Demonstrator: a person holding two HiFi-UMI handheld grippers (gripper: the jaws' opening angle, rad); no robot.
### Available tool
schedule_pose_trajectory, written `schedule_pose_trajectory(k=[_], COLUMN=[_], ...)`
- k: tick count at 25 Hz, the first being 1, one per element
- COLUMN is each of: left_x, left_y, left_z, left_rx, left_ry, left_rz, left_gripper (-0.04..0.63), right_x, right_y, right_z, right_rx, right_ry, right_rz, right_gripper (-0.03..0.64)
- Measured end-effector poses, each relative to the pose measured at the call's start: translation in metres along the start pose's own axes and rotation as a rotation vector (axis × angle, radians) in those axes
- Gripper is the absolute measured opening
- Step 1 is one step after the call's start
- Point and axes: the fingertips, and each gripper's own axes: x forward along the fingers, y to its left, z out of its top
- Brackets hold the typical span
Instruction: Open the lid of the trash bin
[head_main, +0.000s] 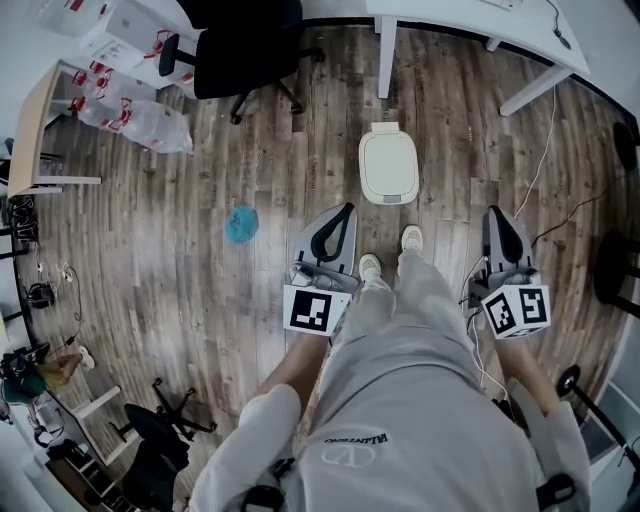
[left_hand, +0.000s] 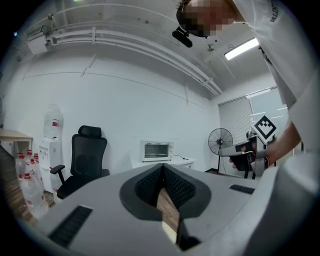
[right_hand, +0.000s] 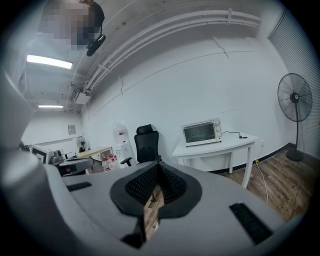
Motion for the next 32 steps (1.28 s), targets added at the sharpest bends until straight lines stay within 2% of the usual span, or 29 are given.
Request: schedule_pose_trajectory(k=[7, 14, 18, 24, 28, 32], left_x=[0.064, 0.128, 0.151, 0.166, 0.171, 0.173], left_y=[-0.016, -0.025, -0.019, -0.010, -0.004, -0.010], left_z=[-0.064, -0.120, -0.182, -0.296, -0.361, -0.419], left_rx=[-0.033, -0.047, -0.084, -0.123, -0.181, -0.233], left_ry=[0.121, 0.206, 0.277, 0.378, 0.423, 0.463], left_rz=[0.009, 0.046, 0.086, 0.096, 0.114, 0.094], left_gripper=[-0.002, -0.002, -0.002, -0.002, -0.002, -0.002], right_x=[0.058, 0.114, 0.141, 0.173, 0.199, 0.216], right_y=[-0.036, -0.076, -0.089, -0.091, -0.085, -0.074], right_z=[-0.038, -0.072, -0.129, -0.231, -0.293, -0.350], right_rx=[-0.034, 0.017, 0.020, 0.054, 0.082, 0.119], right_ry=[0.095, 0.154, 0.252, 0.388, 0.433, 0.472], right_rz=[0.082, 0.153, 0.187, 0.210, 0.214, 0.212], right_gripper=[0.015, 0.016, 0.017, 0.017, 0.015, 0.016])
